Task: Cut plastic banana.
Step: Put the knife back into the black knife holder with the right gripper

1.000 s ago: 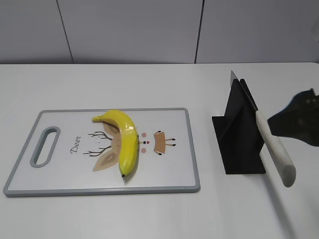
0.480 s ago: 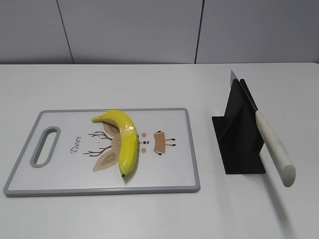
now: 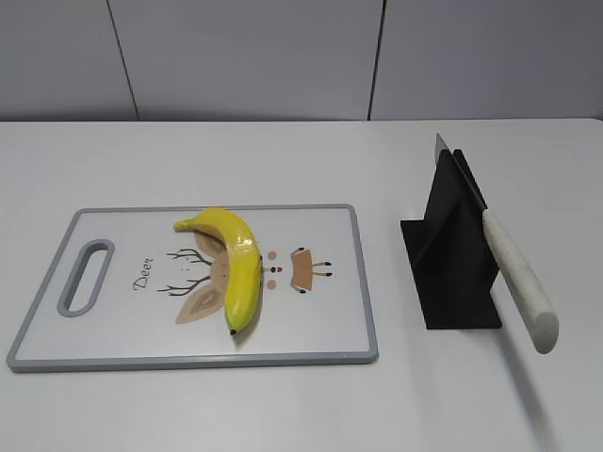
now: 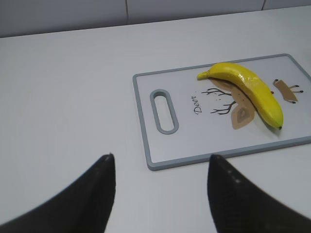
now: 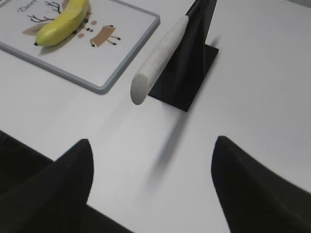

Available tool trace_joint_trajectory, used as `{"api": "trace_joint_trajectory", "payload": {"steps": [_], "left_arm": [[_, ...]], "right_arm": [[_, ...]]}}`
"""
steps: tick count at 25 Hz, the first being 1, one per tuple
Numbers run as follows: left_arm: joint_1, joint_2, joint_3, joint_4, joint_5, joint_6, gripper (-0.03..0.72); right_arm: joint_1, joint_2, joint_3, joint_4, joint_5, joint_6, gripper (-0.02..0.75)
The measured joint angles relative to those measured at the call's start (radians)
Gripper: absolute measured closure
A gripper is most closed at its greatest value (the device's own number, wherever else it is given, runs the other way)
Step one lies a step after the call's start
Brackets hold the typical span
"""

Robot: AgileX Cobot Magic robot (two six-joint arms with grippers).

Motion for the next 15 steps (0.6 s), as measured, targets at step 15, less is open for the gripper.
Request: {"api": "trace_joint_trajectory", "payload": {"steps": [15], "left_arm": [[0.0,0.0,0.0,-0.003,0.0,0.0,0.116]], "right_arm": [[-0.025,-0.093,0.0,-0.001,0.005,0.0,0.167]]}}
